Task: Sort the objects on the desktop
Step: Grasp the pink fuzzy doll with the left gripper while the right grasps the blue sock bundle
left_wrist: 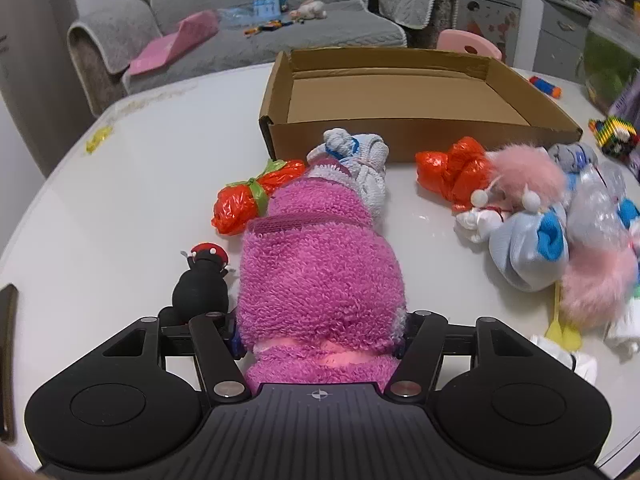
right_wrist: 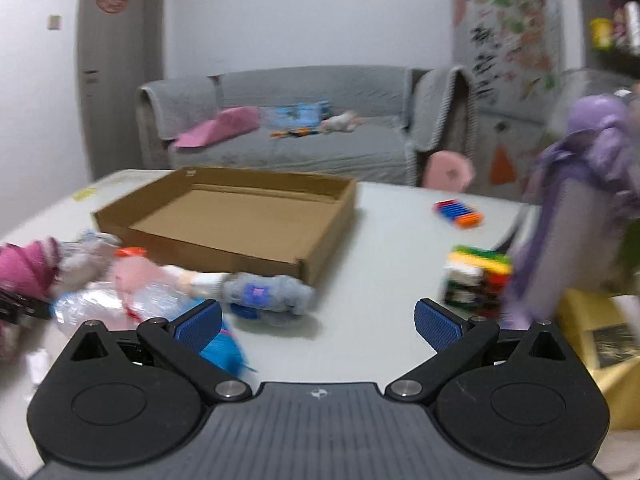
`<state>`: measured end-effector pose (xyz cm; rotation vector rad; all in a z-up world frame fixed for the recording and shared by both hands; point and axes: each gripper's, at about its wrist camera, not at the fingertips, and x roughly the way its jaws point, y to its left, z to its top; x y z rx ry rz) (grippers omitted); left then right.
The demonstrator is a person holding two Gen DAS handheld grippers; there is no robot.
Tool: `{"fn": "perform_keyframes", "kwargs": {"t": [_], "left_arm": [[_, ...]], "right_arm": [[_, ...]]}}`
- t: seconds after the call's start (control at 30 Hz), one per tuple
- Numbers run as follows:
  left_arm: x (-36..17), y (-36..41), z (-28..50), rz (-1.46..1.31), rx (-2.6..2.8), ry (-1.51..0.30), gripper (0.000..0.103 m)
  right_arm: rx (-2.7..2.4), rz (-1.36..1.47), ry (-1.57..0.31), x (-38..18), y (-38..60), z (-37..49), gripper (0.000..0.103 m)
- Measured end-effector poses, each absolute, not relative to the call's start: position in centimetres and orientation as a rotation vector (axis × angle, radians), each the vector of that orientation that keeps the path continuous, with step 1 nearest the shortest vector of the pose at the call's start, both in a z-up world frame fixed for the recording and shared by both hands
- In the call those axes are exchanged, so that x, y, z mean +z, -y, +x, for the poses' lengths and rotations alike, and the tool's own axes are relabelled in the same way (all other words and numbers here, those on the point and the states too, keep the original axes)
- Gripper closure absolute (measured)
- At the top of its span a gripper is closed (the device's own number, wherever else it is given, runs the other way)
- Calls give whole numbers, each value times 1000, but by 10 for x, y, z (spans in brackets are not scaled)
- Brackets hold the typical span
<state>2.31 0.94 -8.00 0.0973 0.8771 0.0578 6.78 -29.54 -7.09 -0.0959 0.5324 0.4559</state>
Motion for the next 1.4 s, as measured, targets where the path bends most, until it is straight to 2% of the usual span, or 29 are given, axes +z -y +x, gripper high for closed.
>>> {"fn": "perform_keyframes", "kwargs": {"t": [0.33,0.47,0.53,0.6,0.63,1.07,1.1,1.2,1.27,1.3,1.4], "left_arm": [[-82,-15,14,135,38,-860,36],[-81,-18,11,131,27,-863,36],[-81,-19,11,124,27,-863,34],[-82,-20,12,119,27,-864,34],[-82,-21,12,118,27,-864,33],[-82,-22,11,125,28,-858,29],[-82,-21,11,126,28,-858,29],[-82,-21,11,127,23,-858,29],[-82,-21,11,129,15,-859,32],[-82,-20,10,129,8,-858,39],[-81,-15,7,173,21,-844,43]], "right_arm": [[689,-91,-741,-91,272,83,1],[717,-95,-767,-91,274,72,1],[734,-87,-763,-86,276,70,10],[737,-81,-759,-83,276,75,12],[738,-76,-765,-84,275,80,18],[732,-50,-795,-88,279,83,26],[729,-44,-799,-89,279,84,31],[750,-55,-805,-92,272,83,52],[754,-101,-789,-92,265,78,56],[762,-102,-787,-92,264,77,56],[746,-102,-758,-89,270,71,58]]}}
